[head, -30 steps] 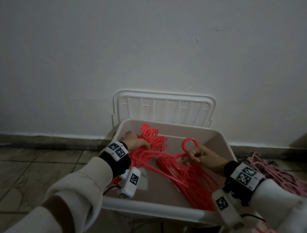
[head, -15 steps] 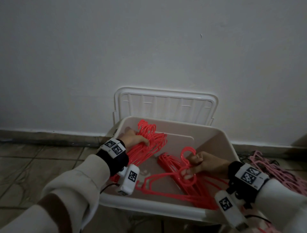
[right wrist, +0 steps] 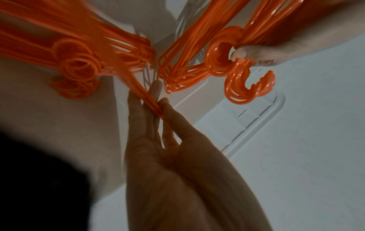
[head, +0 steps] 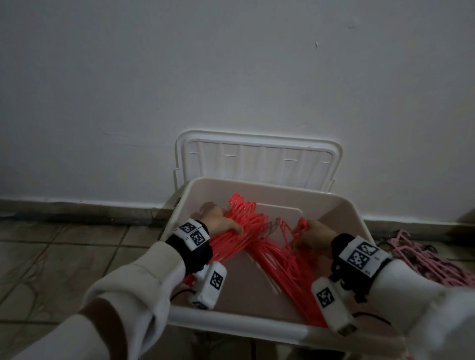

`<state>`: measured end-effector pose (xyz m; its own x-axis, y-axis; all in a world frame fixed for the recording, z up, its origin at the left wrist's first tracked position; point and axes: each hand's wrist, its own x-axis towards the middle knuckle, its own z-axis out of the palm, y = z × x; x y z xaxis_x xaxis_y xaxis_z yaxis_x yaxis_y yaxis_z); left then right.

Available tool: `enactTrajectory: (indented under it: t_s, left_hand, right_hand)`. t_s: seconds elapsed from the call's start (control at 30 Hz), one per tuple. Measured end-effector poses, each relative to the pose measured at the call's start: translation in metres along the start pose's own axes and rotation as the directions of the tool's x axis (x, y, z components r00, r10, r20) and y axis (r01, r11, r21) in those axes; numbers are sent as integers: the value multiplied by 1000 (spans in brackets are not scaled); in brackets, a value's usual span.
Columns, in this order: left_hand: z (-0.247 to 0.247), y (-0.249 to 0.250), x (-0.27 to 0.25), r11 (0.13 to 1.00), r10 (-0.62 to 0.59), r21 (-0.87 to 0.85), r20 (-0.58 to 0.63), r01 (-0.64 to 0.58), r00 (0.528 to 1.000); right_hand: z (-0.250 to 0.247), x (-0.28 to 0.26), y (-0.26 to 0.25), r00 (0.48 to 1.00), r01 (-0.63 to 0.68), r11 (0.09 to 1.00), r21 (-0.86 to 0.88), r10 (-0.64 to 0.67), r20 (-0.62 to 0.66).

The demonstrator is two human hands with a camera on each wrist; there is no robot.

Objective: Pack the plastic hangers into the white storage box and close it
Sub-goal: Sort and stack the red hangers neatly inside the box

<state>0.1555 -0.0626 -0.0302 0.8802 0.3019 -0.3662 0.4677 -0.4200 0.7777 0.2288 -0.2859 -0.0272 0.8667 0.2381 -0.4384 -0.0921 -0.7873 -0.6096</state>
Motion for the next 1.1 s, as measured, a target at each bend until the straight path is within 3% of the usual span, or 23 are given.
enactTrajectory:
  t_s: [0.13,0.27,0.4,0.5,0.67,0.87,0.93,1.0,1.07,1.1]
  left_hand:
    - [16,-9,19,999,-9,47,-12,10,1000]
    - [22,5,6,999,33,26,80,-35,996]
    - [19,15,-4,996,81,-53,117,-75,990]
    - [14,17,-8,992,113,-61,119,-106,987]
    - [15,8,-2,990,117,69,122,-126,986]
    - [13,5,-5,991,118,55,83,-123,990]
    - [13,2,-5,992,117,-45,82,-114,990]
    - [12,0,-8,983,109,-160,81,-95,991]
    - [10,0,-10,954,104,-291,115,-67,988]
    - [10,0,-11,934,106,-353,138,-51,985]
  right_hand:
    - [15,5,-8,999,-9,973,233,19,-39]
    - [42,-2,-30,995,19,885,465,-65,82]
    - [51,-2,-43,996,56,757,651,-85,13]
    - [55,1,-43,996,30,692,721,-85,39]
    - [59,1,-42,992,17,616,787,-109,64]
    - [45,-5,-42,971,129,852,508,-212,110]
    - [32,0,-42,969,219,954,205,-236,66]
    - [16,2,-37,956,284,941,-183,-293,-22]
    - [5,-5,-33,931,356,907,-226,-366,-1]
    - [3,-7,-29,928,371,910,-183,-361,87]
